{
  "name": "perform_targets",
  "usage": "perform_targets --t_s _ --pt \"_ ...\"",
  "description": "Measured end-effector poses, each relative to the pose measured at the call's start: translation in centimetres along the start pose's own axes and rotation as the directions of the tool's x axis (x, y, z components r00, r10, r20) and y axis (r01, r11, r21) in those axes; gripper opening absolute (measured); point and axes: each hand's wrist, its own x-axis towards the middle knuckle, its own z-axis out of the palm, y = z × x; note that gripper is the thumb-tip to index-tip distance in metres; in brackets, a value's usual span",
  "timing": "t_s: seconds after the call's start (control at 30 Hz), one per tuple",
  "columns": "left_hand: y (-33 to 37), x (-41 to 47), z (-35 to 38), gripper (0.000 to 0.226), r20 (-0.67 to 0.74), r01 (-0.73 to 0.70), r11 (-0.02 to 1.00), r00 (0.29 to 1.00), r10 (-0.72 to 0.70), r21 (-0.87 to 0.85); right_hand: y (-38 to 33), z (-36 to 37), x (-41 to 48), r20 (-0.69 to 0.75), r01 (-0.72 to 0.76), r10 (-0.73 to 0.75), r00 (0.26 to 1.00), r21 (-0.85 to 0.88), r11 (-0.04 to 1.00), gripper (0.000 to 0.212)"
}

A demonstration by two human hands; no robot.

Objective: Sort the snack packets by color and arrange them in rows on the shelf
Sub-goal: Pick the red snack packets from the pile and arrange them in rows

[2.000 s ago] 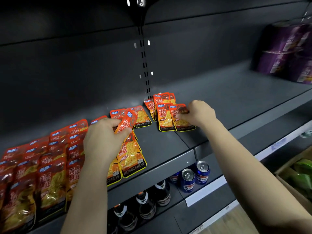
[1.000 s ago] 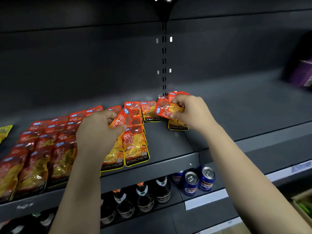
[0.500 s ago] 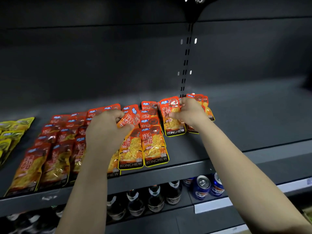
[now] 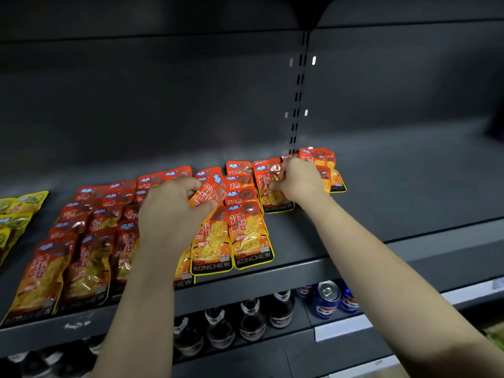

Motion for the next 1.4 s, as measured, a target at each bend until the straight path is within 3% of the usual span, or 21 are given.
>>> perform_targets --t_s 0.13,0.23,0.33,0.43,0.53,0.6,0.7,0.83,0.9,1.03,1.1,1.23,1.4 --pt "-0.1 0.0 0.1 0.018 0.006 -0.003 1.0 1.0 0.003 0.003 0.2 -0.2 -0.5 -0.091 -0.03 0.037 0.995 0.082 0.996 0.063" --pt "0.0 0.0 0.1 0.017 0.02 -0.024 0.999 0.999 0.025 -0.026 0.5 0.1 -0.8 -0.117 -0.005 0.02 0.993 0.122 0.993 0.061" --pt "0.4 -0.2 0.3 0.015 0.068 0.027 0.974 0.998 -0.012 -0.226 0.4 -0.4 -1.5 -0.168 0.087 -0.04 0.985 0.281 0.956 0.049" --pt "1.4 -0.2 0.8 0.014 0.135 0.166 0.826 0.985 -0.11 -0.538 -0.3 -2.1 -3.2 -0.18 0.201 -0.119 0.976 0.557 0.806 0.027" --pt "3.0 -0.1 1.4 0.022 0.234 0.26 0.571 0.965 -0.12 -0.779 -0.7 -3.6 -5.5 0.007 0.173 -0.327 0.945 0.837 0.519 0.008" --pt "3.8 -0.2 1.8 0.03 0.293 0.295 0.453 0.953 -0.076 -0.841 -1.0 -3.5 -6.8 0.022 0.187 -0.449 0.893 0.89 0.416 0.013" --pt "4.5 -0.4 2.6 0.037 0.345 0.338 0.384 0.937 -0.054 -0.859 -1.0 -2.8 -7.5 -0.031 0.212 -0.474 0.88 0.918 0.334 0.024" --pt "4.9 -0.4 3.2 0.026 0.376 0.347 0.431 0.926 -0.018 -0.833 -0.2 -2.8 -7.7 -0.057 0.242 -0.429 0.901 0.889 0.389 0.032" --pt "4.6 -0.1 3.4 0.025 0.389 0.332 0.5 0.921 0.01 -0.8 0.1 -3.1 -7.5 -0.054 0.242 -0.406 0.912 0.87 0.43 0.029" --pt "3.3 0.6 3.6 0.02 0.307 0.111 0.861 0.95 0.054 -0.496 1.1 -3.3 -6.3 -0.076 0.187 -0.23 0.97 0.838 0.513 0.021" --pt "3.0 0.6 3.4 0.021 0.251 -0.022 0.965 0.964 0.09 -0.261 1.7 -3.5 -5.5 -0.037 0.106 -0.126 0.991 0.792 0.601 0.018" --pt "2.6 0.7 3.2 0.021 0.189 -0.118 0.993 0.976 0.111 0.026 2.5 -2.8 -4.5 0.097 -0.02 -0.047 0.994 0.595 0.803 0.018" --pt "2.3 0.9 3.1 0.025 0.167 -0.135 0.97 0.981 0.102 0.2 2.1 -1.6 -3.9 0.153 -0.04 -0.037 0.988 0.473 0.88 0.019"
